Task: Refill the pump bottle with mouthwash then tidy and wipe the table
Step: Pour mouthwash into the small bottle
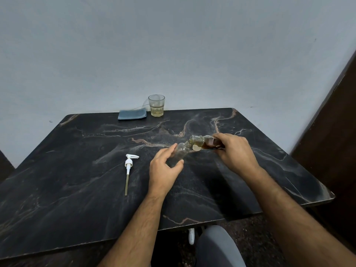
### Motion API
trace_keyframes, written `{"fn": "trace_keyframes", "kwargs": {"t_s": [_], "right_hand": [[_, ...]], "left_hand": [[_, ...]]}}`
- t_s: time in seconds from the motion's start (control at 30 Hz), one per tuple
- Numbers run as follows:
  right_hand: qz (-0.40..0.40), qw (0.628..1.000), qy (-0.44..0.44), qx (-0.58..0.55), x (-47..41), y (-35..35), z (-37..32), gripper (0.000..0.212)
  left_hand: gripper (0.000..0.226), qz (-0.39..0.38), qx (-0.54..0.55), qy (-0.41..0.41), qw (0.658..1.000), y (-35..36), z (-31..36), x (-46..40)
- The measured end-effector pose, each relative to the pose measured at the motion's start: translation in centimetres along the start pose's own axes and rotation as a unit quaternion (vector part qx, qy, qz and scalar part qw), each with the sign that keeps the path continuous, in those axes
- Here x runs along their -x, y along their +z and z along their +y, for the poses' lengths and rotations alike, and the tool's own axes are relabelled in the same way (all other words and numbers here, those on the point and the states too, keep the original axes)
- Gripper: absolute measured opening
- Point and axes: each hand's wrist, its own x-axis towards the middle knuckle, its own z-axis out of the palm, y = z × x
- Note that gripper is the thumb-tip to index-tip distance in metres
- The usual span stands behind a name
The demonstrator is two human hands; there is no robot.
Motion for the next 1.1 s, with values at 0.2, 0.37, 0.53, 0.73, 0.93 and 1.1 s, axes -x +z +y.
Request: {"fn": "trace_keyframes", "kwargs": {"t_s": [0.2,0.37,0.53,0.73,0.93,1.1], "right_hand": [[-0.002,1.0,-0.003,0.005,-0.09,-0.13,0.15,0.03],[-0.003,1.0,-0.003,0.005,-0.13,-0.17,0.2,0.029],[-0.003,1.0,-0.009,0.006,-0.16,-0.25,0.33,0.025],[-0.013,1.0,-0.008,0.01,-0.27,-0.41,0.27,0.027],[-0.018,1.0,-0.007,0.016,-0.34,-0.53,0.15,0.026],[-0.023,0.999,-0.003,0.022,-0.4,-0.67,0.11,0.026]], "left_hand": [[0.057,0.0,-0.002,-0.006,1.0,0.01,0.0,-0.03],[0.057,-0.001,-0.002,-0.008,1.0,0.01,-0.08,-0.01],[0.057,0.003,0.003,-0.009,1.0,0.08,-0.1,-0.03],[0.057,-0.001,-0.001,-0.011,1.0,0.0,-0.02,-0.04],[0.057,-0.006,-0.004,-0.013,1.0,0.01,-0.07,-0.13],[0.057,-0.007,-0.004,-0.015,1.0,-0.07,-0.12,-0.1]]}}
